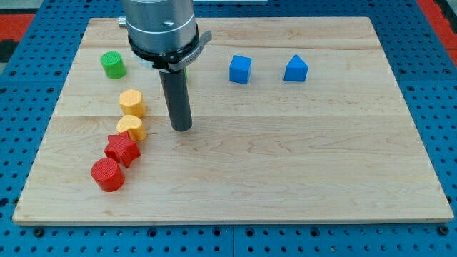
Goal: Push the green star parallel to the right of the yellow heart
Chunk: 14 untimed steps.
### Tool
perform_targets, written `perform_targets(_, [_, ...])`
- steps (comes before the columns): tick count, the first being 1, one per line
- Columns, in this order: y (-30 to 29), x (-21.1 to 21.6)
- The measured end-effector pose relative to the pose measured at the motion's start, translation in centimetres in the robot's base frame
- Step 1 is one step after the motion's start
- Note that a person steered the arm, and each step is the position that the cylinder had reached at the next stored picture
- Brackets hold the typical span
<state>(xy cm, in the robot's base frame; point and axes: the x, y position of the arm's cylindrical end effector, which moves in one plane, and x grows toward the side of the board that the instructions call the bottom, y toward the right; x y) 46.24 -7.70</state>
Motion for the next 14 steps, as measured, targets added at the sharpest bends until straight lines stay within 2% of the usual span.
perform_targets(1, [0.0, 0.0])
perform_targets(2, [8.8, -2.8])
perform_targets(3, [13.0, -7.2])
perform_targets(4, [18.7, -9.5])
perform_targets(5, [18.7, -13.9])
perform_targets(6, [20.3, -12.2])
perform_targets(7, [16.1, -7.1])
perform_targets(8, [4.7, -6.9])
perform_targets(9, [3.2, -10.2])
perform_targets(10, [10.4, -12.6])
perform_targets(11, [7.5, -13.3])
perform_targets(12, [3.7, -17.1])
perform_targets(13, [-3.0, -15.8])
perform_targets(14, [-2.8, -12.2])
